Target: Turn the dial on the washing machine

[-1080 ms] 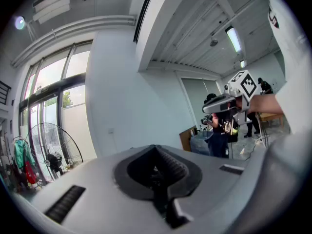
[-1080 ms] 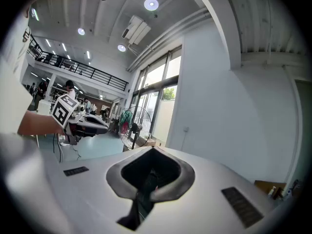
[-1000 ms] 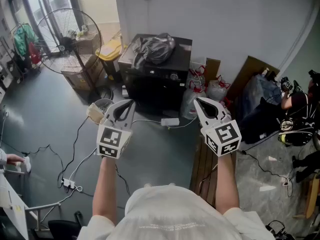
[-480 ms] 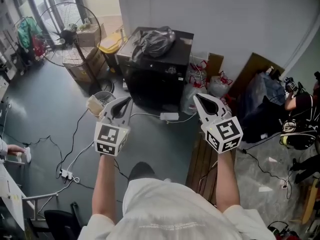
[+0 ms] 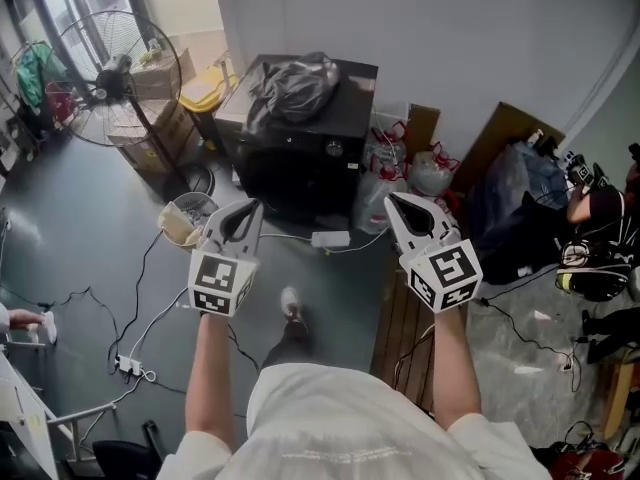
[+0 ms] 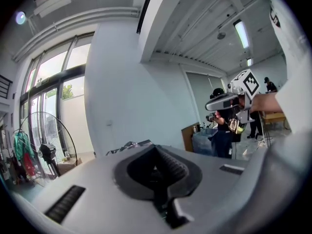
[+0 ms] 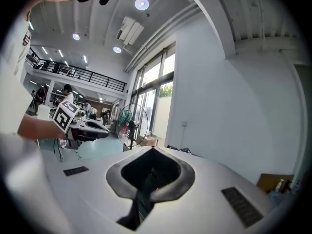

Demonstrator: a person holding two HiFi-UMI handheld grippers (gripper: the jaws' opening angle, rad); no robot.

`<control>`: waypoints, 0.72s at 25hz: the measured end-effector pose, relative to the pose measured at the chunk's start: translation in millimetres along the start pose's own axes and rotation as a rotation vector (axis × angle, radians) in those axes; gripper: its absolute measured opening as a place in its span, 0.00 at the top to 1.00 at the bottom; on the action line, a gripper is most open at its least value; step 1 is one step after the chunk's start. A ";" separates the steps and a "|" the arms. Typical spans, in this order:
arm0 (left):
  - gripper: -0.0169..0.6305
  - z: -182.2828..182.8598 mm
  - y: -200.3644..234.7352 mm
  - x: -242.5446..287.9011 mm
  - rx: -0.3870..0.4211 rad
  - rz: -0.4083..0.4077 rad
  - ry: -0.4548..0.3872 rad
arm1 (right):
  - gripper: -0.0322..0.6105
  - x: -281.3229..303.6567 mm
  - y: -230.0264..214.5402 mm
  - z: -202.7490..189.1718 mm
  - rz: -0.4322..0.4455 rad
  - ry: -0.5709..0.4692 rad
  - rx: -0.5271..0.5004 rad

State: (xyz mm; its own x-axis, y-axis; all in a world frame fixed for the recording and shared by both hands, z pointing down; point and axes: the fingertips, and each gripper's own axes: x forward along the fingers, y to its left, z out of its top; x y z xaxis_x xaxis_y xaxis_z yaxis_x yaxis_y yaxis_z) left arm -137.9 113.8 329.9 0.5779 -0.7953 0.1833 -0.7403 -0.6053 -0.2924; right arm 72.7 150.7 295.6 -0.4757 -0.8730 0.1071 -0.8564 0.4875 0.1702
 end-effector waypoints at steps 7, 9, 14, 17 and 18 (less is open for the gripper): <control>0.95 -18.5 69.4 85.2 0.022 -0.032 0.012 | 0.93 84.9 -50.2 -2.6 -0.065 0.027 0.031; 0.95 -18.7 91.3 109.2 0.019 -0.045 0.012 | 0.93 112.0 -59.3 1.7 -0.069 0.037 0.020; 0.95 -17.6 137.1 157.2 0.028 -0.070 0.007 | 0.93 172.5 -78.4 7.4 -0.081 0.058 0.005; 0.95 -24.9 156.9 180.5 0.020 -0.084 0.016 | 0.93 202.3 -86.5 5.5 -0.087 0.074 0.012; 0.95 -27.9 162.5 187.4 0.018 -0.089 0.020 | 0.93 210.7 -89.6 4.6 -0.090 0.076 0.016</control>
State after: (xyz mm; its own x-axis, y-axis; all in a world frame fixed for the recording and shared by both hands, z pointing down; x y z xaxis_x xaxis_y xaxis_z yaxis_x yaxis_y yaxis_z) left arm -159.5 -134.6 342.9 0.6344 -0.7388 0.2276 -0.6797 -0.6733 -0.2910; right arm 48.2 -77.0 298.4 -0.3805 -0.9097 0.1664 -0.8985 0.4063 0.1664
